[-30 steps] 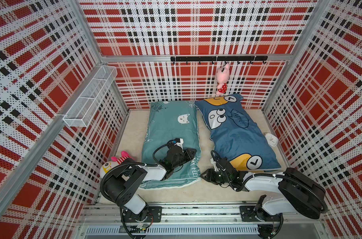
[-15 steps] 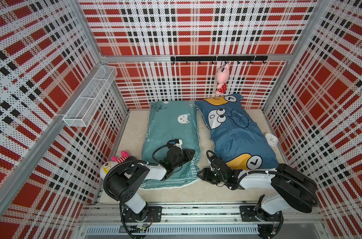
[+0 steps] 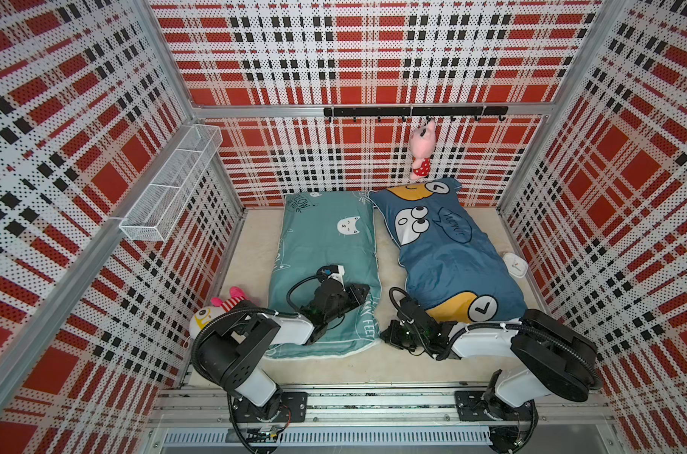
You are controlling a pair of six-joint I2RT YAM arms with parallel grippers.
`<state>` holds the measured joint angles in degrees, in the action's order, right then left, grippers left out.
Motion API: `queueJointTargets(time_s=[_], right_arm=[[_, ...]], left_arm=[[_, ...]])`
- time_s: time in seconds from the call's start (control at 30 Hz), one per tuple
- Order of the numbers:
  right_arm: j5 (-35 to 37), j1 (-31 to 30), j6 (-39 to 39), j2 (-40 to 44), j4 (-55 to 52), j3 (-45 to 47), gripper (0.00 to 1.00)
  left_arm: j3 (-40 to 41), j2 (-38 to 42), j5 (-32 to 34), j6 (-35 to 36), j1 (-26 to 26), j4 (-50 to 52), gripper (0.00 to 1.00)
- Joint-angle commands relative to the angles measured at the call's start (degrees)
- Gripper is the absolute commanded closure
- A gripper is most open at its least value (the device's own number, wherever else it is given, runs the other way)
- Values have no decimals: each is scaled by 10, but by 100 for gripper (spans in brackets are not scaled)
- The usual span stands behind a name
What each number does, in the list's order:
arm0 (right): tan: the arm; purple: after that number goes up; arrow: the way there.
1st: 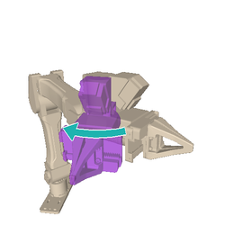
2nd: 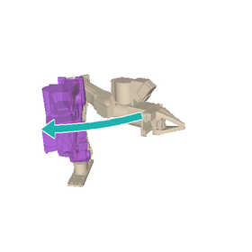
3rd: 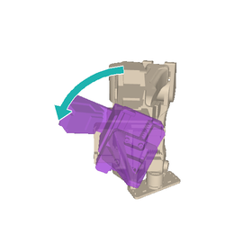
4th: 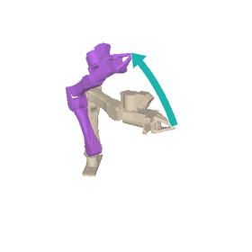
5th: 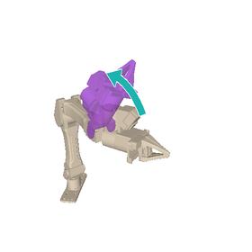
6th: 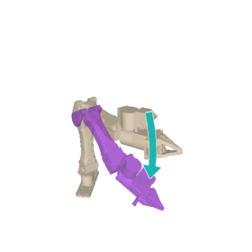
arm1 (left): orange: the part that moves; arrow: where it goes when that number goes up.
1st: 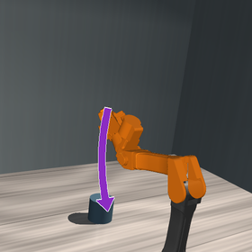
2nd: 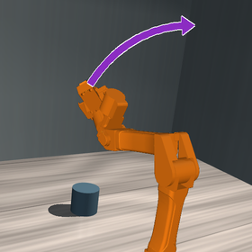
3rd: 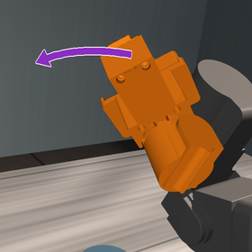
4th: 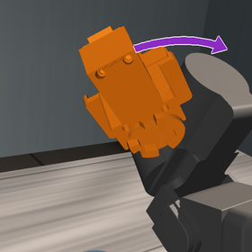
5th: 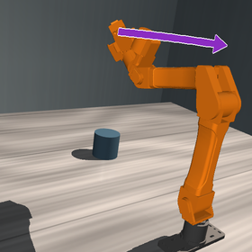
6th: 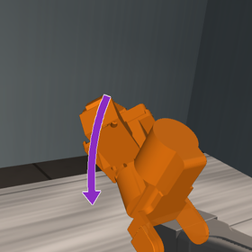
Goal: Zip up pillowcases
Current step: Pick up the pillowcase from the center of the board.
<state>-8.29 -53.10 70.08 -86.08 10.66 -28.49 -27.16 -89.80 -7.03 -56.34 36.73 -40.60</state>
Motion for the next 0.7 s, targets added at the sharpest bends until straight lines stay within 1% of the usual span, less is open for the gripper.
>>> queueJointTargets(time_s=[0.0, 0.17, 0.27, 0.4, 0.47, 0.57, 0.67], right_arm=[[19, -3, -8, 23, -45, -20, 100], [22, -3, -20, 40, -110, -45, 100], [29, -3, -27, 52, -153, -63, 100], [45, -2, -34, 63, -193, -81, 100], [44, 0, -38, 64, -202, -89, 100], [39, 4, -45, 60, -209, -98, 100], [33, 9, -52, 57, -216, -106, 100]], left_arm=[[-1, 31, 3, 24, 5, 22, 63], [-22, 79, 0, 70, 21, 116, 47], [-27, 116, -3, 94, 33, 187, 44], [-14, 178, -26, 105, 38, 273, 44], [2, 213, -44, 98, 39, 294, 47], [41, 256, -86, 61, 41, 282, 55], [66, 270, -118, 28, 64, 253, 61]])
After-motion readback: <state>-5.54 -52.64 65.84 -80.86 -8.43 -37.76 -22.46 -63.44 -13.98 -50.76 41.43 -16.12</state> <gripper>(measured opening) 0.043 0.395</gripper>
